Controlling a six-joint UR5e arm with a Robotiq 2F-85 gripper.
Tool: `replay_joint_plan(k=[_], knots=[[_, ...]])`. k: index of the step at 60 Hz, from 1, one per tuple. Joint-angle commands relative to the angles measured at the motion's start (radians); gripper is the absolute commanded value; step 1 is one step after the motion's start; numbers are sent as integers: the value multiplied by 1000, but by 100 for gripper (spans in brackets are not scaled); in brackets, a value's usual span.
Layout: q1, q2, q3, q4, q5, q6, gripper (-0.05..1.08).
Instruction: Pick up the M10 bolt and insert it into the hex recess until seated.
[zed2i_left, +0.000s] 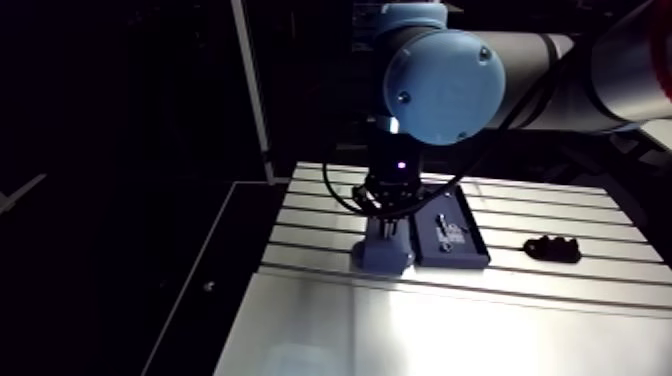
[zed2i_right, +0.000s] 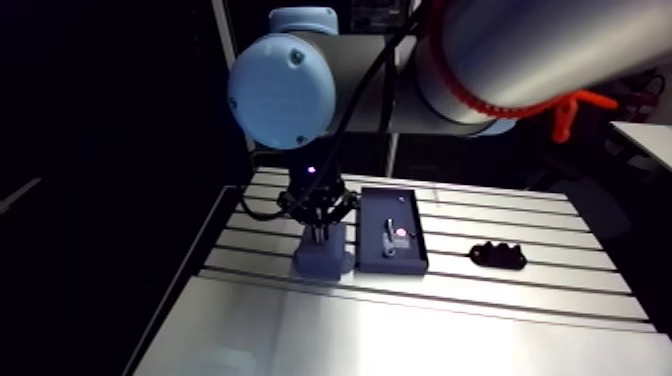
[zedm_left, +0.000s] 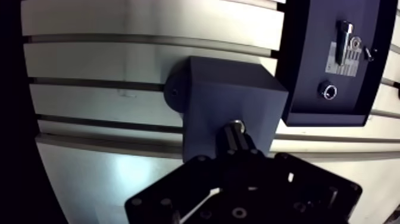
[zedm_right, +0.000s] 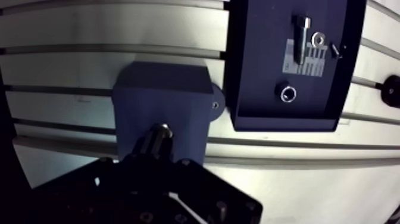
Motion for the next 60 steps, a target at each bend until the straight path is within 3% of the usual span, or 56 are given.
replay_joint_plan(k=[1,34,40,41,42,43,44,45,46,47,48,49,51,60], knots=[[-2,-6,-2,1,1,0,108],[0,-29,-25,37,4,-5,108],[0,-29,-30,49,4,-5,103],[1,-28,-36,61,4,-5,95],[1,-28,-36,61,4,-5,95],[3,-26,-42,83,4,-5,81],[3,-26,-42,83,4,-5,81],[2,-26,-46,103,4,-5,58],[2,-26,-46,103,4,-5,58],[2,-26,-49,119,4,-5,30],[2,-26,-49,119,4,-5,30],[3,-26,-57,137,3,-5,7],[2,-26,-65,150,3,-6,2],[7,-33,-96,196,3,-33,1]])
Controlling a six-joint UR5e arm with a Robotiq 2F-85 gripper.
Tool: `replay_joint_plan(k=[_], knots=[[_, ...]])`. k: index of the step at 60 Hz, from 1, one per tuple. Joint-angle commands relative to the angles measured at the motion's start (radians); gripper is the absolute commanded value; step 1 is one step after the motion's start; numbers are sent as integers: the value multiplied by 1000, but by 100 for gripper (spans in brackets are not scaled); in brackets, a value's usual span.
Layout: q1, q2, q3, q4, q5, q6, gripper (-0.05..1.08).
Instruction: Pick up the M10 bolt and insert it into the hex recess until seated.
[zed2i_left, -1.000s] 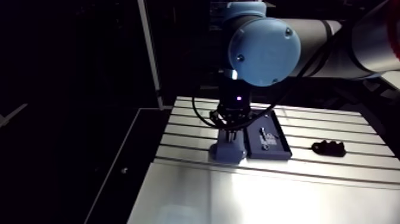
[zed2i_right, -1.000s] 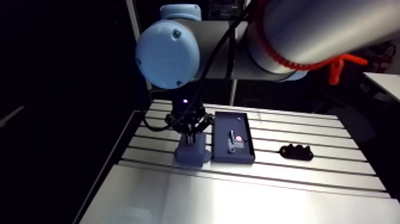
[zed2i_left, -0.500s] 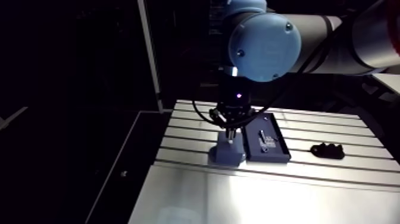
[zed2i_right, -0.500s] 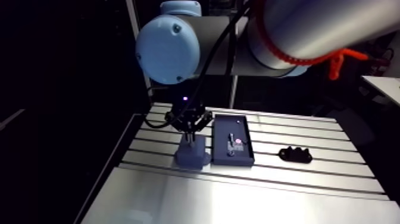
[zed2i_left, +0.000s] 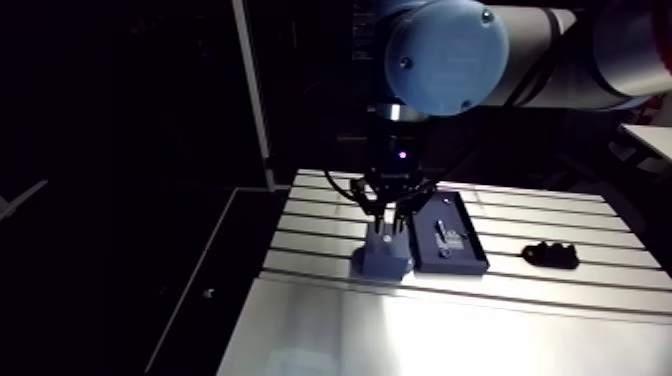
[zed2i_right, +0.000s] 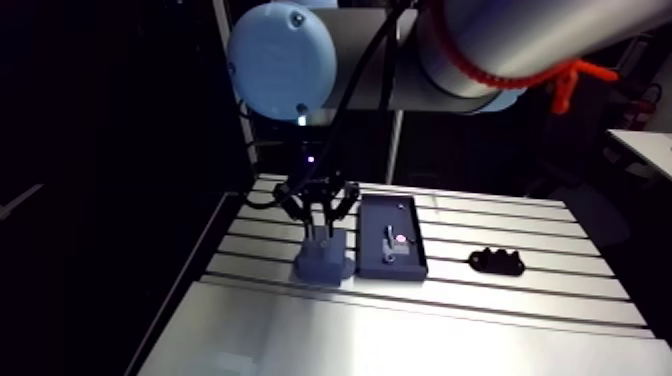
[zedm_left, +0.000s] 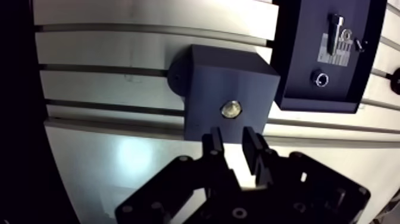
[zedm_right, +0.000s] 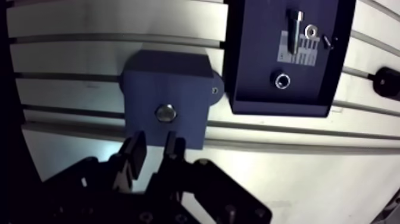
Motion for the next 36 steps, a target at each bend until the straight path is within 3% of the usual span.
replay_joint_plan(k=[1,16,28,36], knots=[[5,-6,-40,75,-1,-27,1],[-9,-53,-127,186,3,-49,1],[-37,-79,-274,380,4,-52,1],[-56,-90,-340,448,4,-76,1]])
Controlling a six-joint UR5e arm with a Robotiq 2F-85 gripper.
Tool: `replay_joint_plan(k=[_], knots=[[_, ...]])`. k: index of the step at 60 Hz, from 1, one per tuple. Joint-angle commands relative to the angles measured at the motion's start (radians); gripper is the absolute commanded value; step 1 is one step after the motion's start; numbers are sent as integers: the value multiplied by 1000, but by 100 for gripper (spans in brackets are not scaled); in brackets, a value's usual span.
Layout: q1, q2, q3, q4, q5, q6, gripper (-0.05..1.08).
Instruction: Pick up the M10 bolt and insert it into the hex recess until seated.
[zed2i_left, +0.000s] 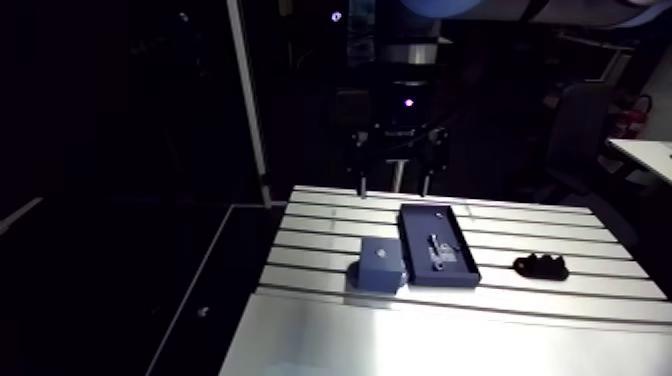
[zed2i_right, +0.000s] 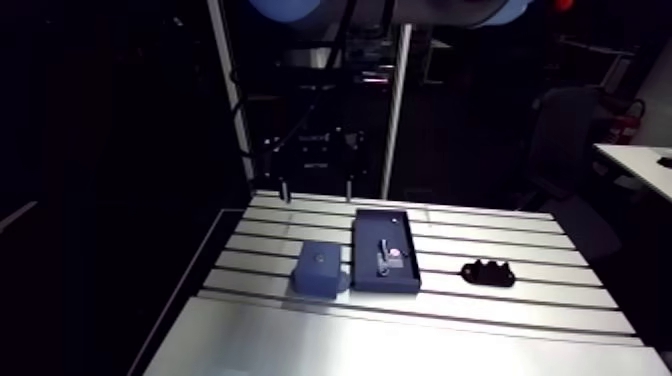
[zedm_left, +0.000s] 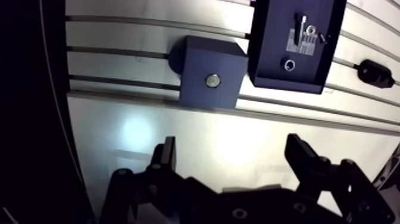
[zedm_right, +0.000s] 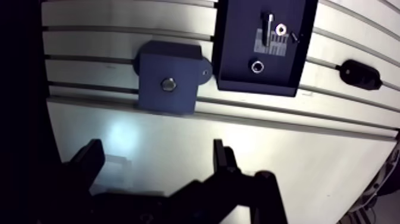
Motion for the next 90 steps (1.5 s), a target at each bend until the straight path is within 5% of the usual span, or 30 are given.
replay_joint_plan(k=[1,11,31,43,64,90], knots=[[-38,-29,-157,189,1,-27,1],[-120,-78,-184,189,7,-70,1],[-153,-142,-174,174,9,-106,1],[-167,-161,-172,86,49,-113,1],[-169,-141,-220,201,50,-115,1],[-166,-121,-231,210,46,-114,1]])
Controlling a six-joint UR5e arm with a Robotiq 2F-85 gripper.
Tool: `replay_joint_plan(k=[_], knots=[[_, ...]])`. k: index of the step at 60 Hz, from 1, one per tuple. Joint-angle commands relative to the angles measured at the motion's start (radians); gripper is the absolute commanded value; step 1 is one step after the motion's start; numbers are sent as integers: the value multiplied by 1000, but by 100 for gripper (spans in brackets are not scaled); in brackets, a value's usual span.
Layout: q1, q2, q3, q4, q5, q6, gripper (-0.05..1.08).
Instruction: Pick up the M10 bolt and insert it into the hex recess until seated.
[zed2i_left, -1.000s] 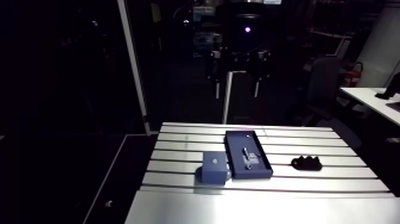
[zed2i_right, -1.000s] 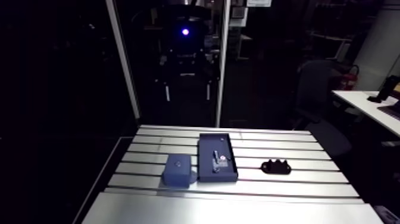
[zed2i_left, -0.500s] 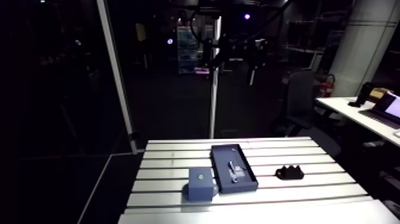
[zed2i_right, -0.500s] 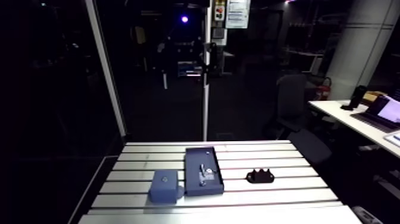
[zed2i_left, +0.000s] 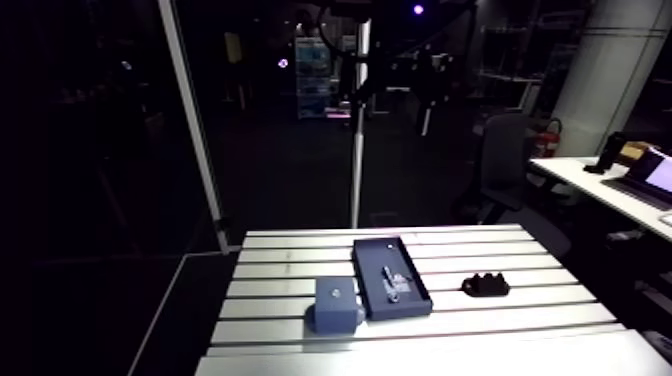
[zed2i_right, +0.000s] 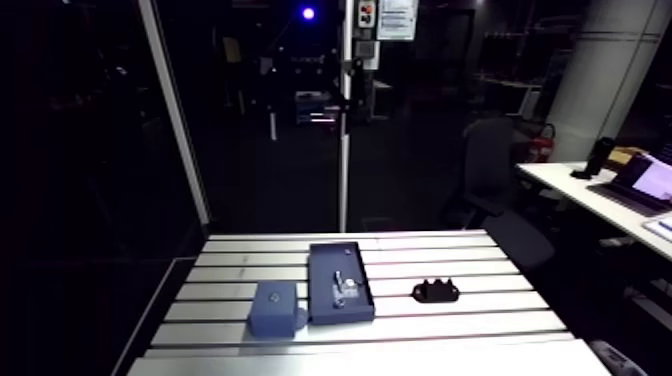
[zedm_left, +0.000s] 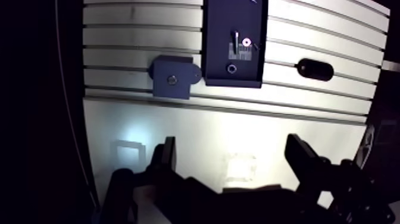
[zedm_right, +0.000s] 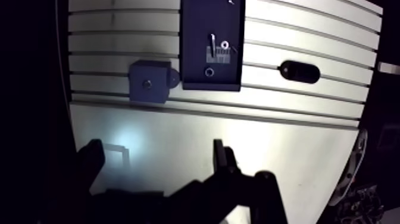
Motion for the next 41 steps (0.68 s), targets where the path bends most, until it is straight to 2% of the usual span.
replay_joint_plan(k=[1,12,25,28,41], knots=[[2,8,-3,5,-1,1,1],[6,5,0,7,3,1,1],[12,-3,38,0,11,4,1],[13,-1,38,-1,15,4,1],[13,3,29,-1,16,4,1]])
